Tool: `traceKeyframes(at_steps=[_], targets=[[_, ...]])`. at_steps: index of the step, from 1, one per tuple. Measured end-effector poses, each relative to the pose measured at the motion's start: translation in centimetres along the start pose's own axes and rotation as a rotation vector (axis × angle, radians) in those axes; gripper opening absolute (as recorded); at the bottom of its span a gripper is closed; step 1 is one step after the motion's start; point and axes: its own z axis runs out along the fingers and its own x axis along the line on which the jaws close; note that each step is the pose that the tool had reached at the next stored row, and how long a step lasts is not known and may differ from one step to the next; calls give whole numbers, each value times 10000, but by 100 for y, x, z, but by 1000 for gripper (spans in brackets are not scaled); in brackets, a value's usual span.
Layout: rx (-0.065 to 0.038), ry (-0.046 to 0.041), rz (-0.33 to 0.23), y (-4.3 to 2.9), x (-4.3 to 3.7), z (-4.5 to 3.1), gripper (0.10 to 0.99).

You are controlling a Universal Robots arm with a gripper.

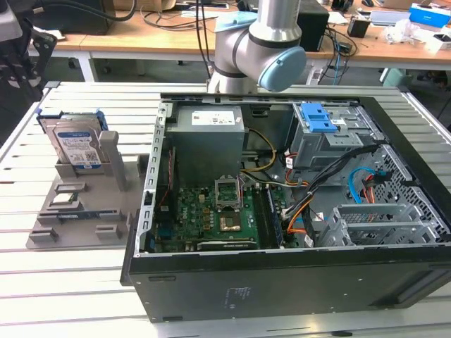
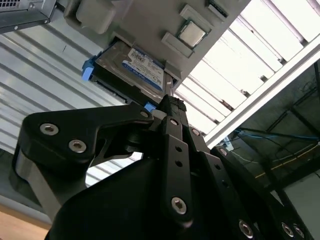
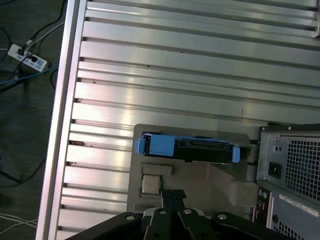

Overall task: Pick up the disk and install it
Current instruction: 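Pick up the disk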

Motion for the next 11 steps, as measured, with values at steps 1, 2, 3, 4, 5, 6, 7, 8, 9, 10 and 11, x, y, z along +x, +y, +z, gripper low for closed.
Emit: traceKeyframes(at_steps=[1,2,3,4,5,6,7,8,9,10,11], targets=[[-8,15,-354,0,0,0,106],[-13,23,-523,0,0,0,106],[-16,31,-698,0,0,0,106],[-20,37,-834,0,0,0,106],[-22,41,-940,0,0,0,106],[-26,49,-1114,0,0,0,106],[-31,57,-1292,0,0,0,106],[-33,61,-1383,0,0,0,106],[-35,65,-1478,0,0,0,106],[-38,71,-1604,0,0,0,106],[-40,74,-1693,0,0,0,106]])
